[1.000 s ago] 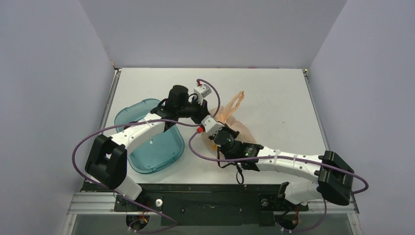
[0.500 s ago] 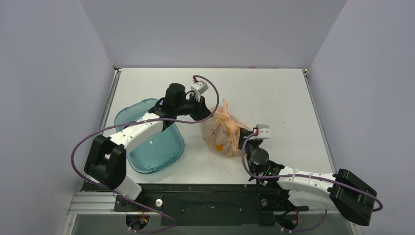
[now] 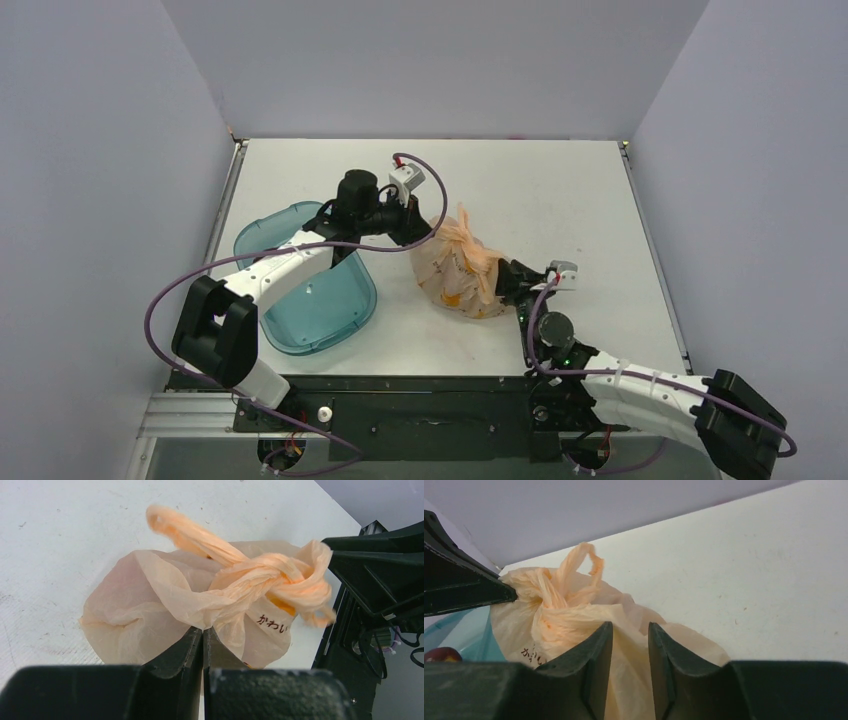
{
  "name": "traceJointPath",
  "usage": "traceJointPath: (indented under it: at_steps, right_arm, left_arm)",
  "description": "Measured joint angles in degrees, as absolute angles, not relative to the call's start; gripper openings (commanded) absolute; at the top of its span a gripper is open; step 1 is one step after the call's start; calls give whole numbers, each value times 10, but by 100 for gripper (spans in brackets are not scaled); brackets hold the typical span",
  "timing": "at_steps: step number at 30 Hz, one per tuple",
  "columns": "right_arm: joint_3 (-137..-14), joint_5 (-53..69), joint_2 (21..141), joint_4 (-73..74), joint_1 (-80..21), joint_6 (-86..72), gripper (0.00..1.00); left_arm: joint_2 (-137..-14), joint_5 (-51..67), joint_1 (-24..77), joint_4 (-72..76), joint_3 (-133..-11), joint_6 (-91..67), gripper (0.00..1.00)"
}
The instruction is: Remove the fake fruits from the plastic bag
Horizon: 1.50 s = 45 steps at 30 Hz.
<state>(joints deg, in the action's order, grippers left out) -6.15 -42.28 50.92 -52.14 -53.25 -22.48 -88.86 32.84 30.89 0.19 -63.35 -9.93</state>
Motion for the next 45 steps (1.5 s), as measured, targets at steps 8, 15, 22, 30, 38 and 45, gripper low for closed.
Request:
traceJointPath:
  at_steps: [8, 15, 22, 30, 38, 45]
  right_arm:
    - [-214, -361, 477, -246, -529, -46, 75]
    - [-494, -306, 595, 19, -529, 85, 75]
    - [-585, -241, 672, 208, -528, 163, 69]
    - [-650, -242, 784, 314, -538, 196, 46]
    - [-659, -276, 809, 330, -570, 191, 59]
    - [-642, -284, 800, 325, -571, 187, 36]
  left_arm:
    - [-888, 328, 305, 2, -634, -99, 0]
    - [-888, 328, 305, 2, -634, -99, 0]
    - [-888, 328, 305, 2, -634, -99, 0]
    - [-888, 321, 306, 1, -634, -99, 0]
    - [-888, 317, 305, 1, -634, -99, 0]
    - [-888, 317, 306, 1, -632, -99, 0]
